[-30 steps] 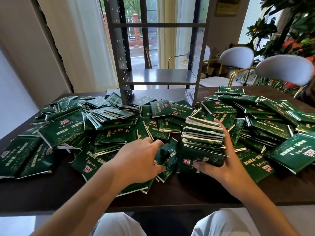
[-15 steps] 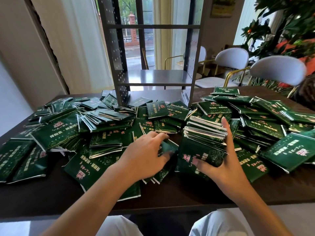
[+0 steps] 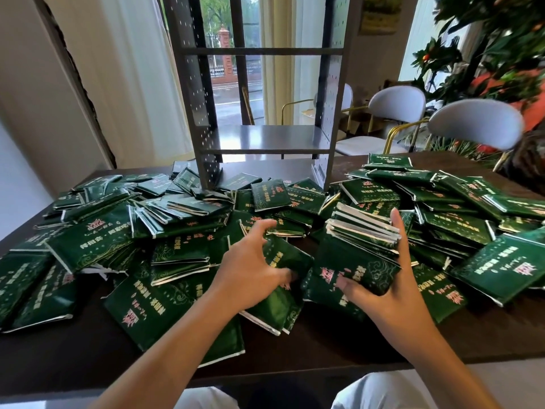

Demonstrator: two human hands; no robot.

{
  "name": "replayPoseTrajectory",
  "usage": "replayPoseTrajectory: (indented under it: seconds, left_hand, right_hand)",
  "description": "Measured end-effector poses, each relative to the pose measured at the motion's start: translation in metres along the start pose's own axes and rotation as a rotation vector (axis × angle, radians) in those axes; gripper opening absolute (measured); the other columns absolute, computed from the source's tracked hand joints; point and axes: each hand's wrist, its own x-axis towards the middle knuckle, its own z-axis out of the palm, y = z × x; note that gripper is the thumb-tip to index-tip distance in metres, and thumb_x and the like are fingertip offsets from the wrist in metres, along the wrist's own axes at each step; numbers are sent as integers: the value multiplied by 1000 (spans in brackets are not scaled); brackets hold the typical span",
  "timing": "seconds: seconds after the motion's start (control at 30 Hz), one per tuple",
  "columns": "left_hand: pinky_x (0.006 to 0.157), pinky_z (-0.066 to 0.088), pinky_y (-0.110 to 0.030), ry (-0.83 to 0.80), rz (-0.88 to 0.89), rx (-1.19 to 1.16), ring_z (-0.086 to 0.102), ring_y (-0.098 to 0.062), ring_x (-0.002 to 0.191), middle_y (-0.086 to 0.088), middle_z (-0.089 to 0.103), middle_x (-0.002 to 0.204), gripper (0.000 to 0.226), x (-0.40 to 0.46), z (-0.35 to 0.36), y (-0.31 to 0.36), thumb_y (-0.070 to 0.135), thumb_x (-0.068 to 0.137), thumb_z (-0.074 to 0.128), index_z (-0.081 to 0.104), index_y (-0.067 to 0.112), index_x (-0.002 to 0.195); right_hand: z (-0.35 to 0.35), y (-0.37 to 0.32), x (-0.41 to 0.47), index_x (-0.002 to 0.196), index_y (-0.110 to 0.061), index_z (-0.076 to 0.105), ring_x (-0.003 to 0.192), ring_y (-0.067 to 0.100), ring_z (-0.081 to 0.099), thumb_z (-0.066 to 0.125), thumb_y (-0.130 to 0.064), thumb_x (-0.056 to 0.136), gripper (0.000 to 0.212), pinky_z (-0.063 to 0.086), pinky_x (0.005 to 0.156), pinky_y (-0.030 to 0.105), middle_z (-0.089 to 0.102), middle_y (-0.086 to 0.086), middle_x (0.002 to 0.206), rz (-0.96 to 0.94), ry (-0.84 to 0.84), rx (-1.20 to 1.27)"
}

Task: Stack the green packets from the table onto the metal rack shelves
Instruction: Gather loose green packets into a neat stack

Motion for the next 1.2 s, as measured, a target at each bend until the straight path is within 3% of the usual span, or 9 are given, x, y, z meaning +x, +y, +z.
replayPoseTrajectory:
  seconds: [0.1,0.23,0.37,0.5,0.63,0.77,0.93,1.03,1.2]
  left_hand:
    - [62,57,-18,152,28,-232,70,-3,73,8,66,100,74,2,-3,7,23,76,87,43,31,134]
    - [47,43,-3,266,24,-451,52,20,50,19,50,86,49,1,-13,21,8,91,69,47,31,128]
    - [69,63,-37,145,-18,-594,73,-17,74,-6,68,97,37,-1,-17,25,3,85,70,60,27,112]
    - [65,54,-15,-43,117,-550,71,-11,76,4,72,86,13,-18,-5,32,21,85,75,65,18,93]
    - [78,53,-18,-171,255,-572,68,-5,84,11,69,90,38,-31,8,38,50,81,77,64,17,96]
    - [77,58,-26,-119,280,-485,70,-12,95,4,69,107,27,-28,16,30,23,87,76,58,19,105]
    - [87,59,-29,-135,215,-434,67,-3,106,12,66,117,87,-19,12,20,31,73,86,32,41,140]
    - [100,54,-41,-247,216,-349,63,-4,115,19,65,123,83,-14,5,16,57,67,83,39,48,137]
    - [115,39,-44,-382,193,-338,54,3,126,27,62,129,101,-10,7,19,54,71,84,20,53,150]
  right_hand:
    - [0,0,0,140,-76,14,135,10,51,83,-35,62,112,44,112,48,48,-23,146,13,6,6]
    - [0,1,1,141,-74,8,134,9,52,82,-30,65,115,44,113,45,50,-23,145,23,14,-4]
    - [-2,3,1,146,-66,3,131,6,54,81,-32,64,118,46,110,33,53,-28,140,26,3,-13]
    - [-1,7,2,148,-58,2,125,-1,57,79,-20,70,117,49,94,12,56,-35,131,19,24,-19]
    - [-1,10,2,150,-52,-4,125,-1,57,87,-31,75,119,44,92,6,61,-22,133,9,47,-37]
    - [0,9,4,152,-45,-7,126,-4,55,84,-31,80,117,42,94,4,60,-25,133,0,59,-41]
    - [-1,10,3,149,-51,-4,128,-8,52,77,-25,78,111,41,92,2,54,-35,135,2,17,-23]
    - [1,7,4,153,-45,-5,131,-9,47,77,-46,75,113,40,96,4,49,-40,137,-15,-15,-12]
    - [3,6,4,157,-34,-4,135,-18,34,63,-75,77,112,34,101,1,37,-49,140,-36,-11,-22]
